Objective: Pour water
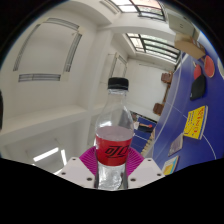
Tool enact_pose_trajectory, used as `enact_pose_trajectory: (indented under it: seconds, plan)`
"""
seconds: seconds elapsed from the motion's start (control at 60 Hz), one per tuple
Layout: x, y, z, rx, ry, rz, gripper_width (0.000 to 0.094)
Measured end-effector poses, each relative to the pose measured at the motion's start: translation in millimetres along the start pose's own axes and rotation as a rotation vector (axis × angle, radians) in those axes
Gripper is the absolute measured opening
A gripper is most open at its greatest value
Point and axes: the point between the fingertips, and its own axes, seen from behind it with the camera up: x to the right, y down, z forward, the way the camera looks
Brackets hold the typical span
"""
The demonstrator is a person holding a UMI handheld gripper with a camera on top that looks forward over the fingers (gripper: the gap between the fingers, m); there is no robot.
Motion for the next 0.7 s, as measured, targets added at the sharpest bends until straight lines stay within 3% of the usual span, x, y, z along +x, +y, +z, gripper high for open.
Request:
enact_pose_trajectory:
  seconds: [0.117,0.25,0.483,0.7]
  plan:
    - [28,-100,-26,0.115,-0.082,0.385,0.0321]
    - [84,-172,-53,0.207,-0.134,0.73,0.0317]
    - [201,-207,-90,0.325,-0.061,0.976,0.0318]
    - [206,-211,-96,0.275,-0.043,0.985,0.0318]
